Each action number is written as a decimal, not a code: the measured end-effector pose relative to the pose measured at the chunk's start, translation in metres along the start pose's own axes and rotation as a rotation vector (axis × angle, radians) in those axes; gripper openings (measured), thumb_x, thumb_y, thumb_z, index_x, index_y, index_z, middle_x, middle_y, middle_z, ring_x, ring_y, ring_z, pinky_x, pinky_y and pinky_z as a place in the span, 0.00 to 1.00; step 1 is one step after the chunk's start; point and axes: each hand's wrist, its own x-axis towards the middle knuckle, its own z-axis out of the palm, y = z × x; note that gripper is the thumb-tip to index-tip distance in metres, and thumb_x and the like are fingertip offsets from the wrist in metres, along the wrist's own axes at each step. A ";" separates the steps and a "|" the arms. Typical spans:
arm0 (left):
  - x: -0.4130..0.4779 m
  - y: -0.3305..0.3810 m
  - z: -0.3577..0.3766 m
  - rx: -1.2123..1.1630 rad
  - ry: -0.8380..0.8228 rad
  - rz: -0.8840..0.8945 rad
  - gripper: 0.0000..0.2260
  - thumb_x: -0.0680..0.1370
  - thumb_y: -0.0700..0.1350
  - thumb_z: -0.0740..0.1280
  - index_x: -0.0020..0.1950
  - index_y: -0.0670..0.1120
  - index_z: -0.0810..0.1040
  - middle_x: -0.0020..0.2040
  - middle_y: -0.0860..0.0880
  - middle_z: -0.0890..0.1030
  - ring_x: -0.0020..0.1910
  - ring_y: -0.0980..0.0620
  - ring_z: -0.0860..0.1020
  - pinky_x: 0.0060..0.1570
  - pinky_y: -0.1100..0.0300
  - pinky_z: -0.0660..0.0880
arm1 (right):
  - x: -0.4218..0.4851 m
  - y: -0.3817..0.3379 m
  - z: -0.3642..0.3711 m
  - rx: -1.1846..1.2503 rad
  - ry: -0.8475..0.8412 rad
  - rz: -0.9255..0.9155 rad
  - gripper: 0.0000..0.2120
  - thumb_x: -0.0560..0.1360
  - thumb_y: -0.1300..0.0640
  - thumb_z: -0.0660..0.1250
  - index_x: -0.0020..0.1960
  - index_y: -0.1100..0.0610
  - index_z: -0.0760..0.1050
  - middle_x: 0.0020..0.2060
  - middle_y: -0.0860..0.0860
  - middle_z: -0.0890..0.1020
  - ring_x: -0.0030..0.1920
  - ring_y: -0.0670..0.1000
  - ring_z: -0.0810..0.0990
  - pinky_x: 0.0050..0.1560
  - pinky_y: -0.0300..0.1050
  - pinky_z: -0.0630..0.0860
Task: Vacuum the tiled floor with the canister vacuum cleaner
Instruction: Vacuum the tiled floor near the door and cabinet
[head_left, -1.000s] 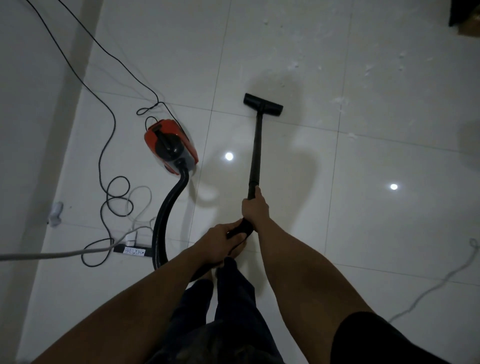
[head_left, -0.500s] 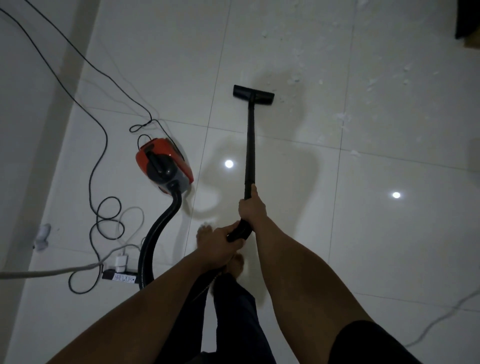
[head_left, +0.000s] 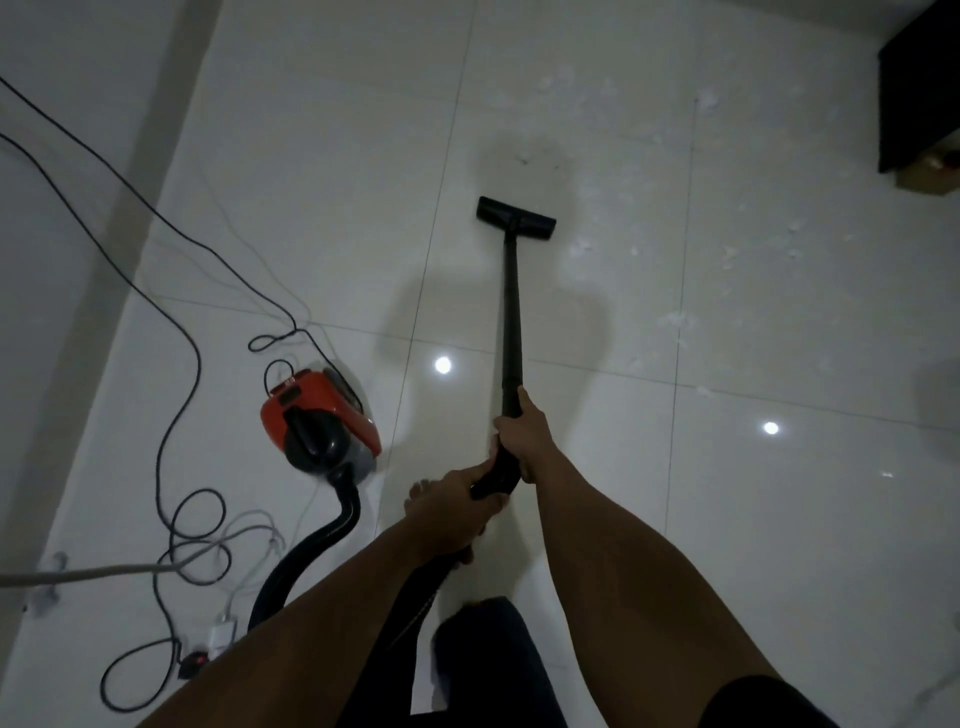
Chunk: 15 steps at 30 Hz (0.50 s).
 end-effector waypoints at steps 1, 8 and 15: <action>0.006 0.008 -0.012 -0.027 -0.002 0.003 0.16 0.80 0.52 0.64 0.66 0.48 0.75 0.36 0.46 0.81 0.32 0.50 0.79 0.35 0.58 0.79 | 0.004 -0.015 0.002 -0.008 -0.002 -0.008 0.39 0.78 0.67 0.62 0.81 0.44 0.51 0.49 0.61 0.78 0.34 0.54 0.76 0.33 0.47 0.79; 0.046 0.057 -0.071 -0.088 0.023 0.052 0.11 0.82 0.48 0.64 0.64 0.48 0.77 0.38 0.49 0.81 0.32 0.57 0.77 0.34 0.66 0.73 | 0.041 -0.101 0.013 -0.206 0.033 -0.083 0.36 0.79 0.63 0.60 0.82 0.46 0.49 0.60 0.58 0.77 0.43 0.55 0.78 0.45 0.51 0.81; 0.097 0.106 -0.113 -0.128 0.011 0.014 0.14 0.82 0.49 0.64 0.66 0.44 0.75 0.41 0.40 0.82 0.31 0.52 0.78 0.34 0.60 0.75 | 0.087 -0.173 0.003 -0.280 0.022 -0.087 0.36 0.79 0.63 0.60 0.82 0.45 0.49 0.62 0.57 0.76 0.44 0.53 0.79 0.43 0.48 0.80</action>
